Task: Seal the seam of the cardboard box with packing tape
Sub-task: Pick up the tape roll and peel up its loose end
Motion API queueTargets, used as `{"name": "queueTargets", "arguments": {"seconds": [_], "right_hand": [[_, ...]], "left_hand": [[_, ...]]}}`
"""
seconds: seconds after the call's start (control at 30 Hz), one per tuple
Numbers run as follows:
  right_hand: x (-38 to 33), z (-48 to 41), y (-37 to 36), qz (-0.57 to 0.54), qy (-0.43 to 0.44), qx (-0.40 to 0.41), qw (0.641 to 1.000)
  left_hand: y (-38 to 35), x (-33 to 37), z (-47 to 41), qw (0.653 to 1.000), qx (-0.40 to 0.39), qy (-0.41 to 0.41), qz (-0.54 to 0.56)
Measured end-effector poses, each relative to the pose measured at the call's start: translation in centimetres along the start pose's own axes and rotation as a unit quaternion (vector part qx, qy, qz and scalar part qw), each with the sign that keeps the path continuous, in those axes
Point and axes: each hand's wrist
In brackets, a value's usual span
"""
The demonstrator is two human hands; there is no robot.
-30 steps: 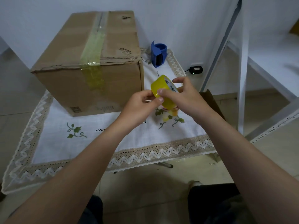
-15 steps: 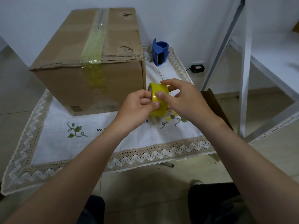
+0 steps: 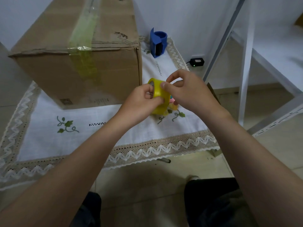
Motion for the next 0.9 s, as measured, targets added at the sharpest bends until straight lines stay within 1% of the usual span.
{"name": "queueTargets", "arguments": {"seconds": [0.13, 0.27, 0.43, 0.57, 0.9], "right_hand": [[-0.3, 0.2, 0.4, 0.025, -0.007, 0.009, 1.0], [-0.4, 0.3, 0.9, 0.047, -0.019, 0.005, 0.999], [-0.6, 0.3, 1.5, 0.038, -0.037, -0.01, 0.999], [-0.4, 0.1, 1.7, 0.043, -0.036, -0.017, 0.998], [-0.2, -0.3, 2.3, 0.012, -0.066, -0.048, 0.997]], "left_hand": [[-0.7, 0.7, -0.1, 1.0, -0.013, -0.01, 0.025], [-1.2, 0.6, -0.4, 0.999, -0.018, -0.024, 0.025], [-1.5, 0.5, -0.5, 0.999, 0.001, -0.039, -0.003], [-1.6, 0.5, -0.8, 0.999, 0.015, -0.04, -0.024], [-1.8, 0.2, -1.1, 0.999, 0.013, -0.043, -0.015]]}}
Point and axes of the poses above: each hand's wrist, its own z-axis away from the middle knuckle, its own y-axis out of the back of the hand, x = y × z, and after that the axes turned 15 degrees about -z, right-handed
